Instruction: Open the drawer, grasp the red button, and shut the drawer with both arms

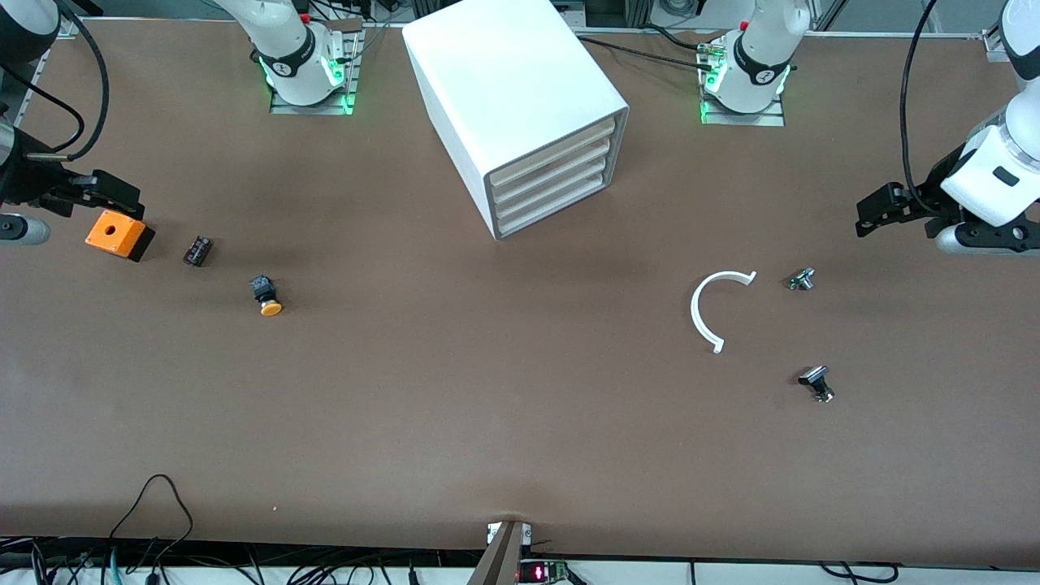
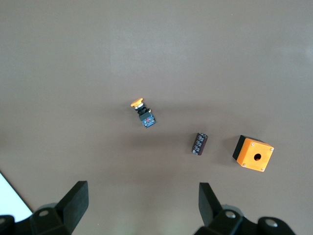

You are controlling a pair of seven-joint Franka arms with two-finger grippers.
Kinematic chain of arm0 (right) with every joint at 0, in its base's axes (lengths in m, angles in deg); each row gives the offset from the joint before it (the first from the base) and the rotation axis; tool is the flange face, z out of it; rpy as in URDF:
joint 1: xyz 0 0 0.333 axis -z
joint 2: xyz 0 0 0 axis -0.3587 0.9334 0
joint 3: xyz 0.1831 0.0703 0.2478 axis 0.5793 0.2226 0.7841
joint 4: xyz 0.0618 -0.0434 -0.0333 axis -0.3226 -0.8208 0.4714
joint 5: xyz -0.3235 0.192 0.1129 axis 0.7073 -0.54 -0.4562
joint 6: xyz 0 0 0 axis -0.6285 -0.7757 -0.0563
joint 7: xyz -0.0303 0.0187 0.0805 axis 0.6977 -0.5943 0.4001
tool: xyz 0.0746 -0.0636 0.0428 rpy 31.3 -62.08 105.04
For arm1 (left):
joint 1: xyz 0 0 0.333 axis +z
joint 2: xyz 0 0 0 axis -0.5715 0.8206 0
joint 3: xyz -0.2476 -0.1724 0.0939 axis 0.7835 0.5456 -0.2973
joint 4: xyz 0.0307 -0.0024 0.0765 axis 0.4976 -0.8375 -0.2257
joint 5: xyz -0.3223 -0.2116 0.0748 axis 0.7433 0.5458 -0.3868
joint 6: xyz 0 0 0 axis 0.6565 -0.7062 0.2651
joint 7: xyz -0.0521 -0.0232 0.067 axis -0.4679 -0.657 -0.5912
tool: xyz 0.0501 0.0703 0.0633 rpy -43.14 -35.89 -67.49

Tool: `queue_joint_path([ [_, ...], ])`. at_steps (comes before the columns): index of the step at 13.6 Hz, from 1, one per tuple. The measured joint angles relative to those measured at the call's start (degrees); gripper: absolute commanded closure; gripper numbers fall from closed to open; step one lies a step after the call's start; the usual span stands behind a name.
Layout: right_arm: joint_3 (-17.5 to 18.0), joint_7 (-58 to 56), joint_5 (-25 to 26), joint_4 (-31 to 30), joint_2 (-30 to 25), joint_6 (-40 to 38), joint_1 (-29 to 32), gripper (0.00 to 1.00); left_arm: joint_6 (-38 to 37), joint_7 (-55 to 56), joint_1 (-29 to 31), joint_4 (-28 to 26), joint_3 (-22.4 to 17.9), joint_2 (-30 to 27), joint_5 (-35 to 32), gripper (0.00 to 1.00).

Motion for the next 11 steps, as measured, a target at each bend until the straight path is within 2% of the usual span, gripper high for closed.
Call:
queue_joint_path([
  [11,0.00,0.00,0.47,-6.65,-4.38,3.52,0.00,0.00,-0.85,0.00,-0.01,0.65,0.05,0.58,1.32,0.00],
])
